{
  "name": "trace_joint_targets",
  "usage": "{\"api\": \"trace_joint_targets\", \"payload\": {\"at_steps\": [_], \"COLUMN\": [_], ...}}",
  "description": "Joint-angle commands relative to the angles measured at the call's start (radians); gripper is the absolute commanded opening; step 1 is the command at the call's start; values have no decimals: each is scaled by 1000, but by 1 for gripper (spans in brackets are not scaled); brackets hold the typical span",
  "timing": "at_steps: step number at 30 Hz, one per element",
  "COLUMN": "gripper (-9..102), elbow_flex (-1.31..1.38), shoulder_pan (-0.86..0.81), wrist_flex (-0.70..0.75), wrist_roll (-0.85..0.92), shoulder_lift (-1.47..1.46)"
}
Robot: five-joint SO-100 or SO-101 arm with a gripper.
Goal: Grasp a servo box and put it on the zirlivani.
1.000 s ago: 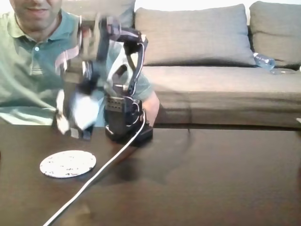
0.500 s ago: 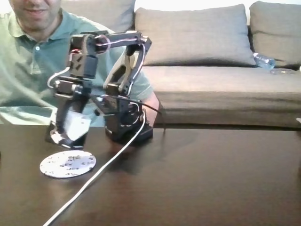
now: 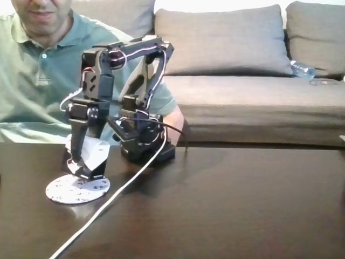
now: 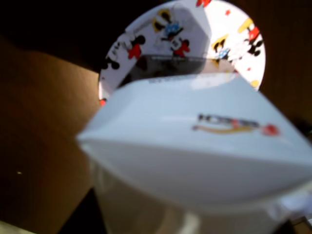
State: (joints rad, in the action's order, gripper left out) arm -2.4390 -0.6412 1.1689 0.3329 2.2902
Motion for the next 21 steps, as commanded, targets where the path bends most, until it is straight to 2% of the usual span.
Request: {"api": "trace_joint_targets", "payload": {"at_steps": [1, 12, 17, 21], "gripper": [11, 13, 30, 33], "elbow_flex": [-6, -107, -91, -35], "shoulder_pan": [14, 2, 12, 12], "wrist_flex": [-9, -161, -143, -74], "wrist_roll": [-11, -26, -26, -25], "shoulder_lift": [9, 9, 23, 23]}}
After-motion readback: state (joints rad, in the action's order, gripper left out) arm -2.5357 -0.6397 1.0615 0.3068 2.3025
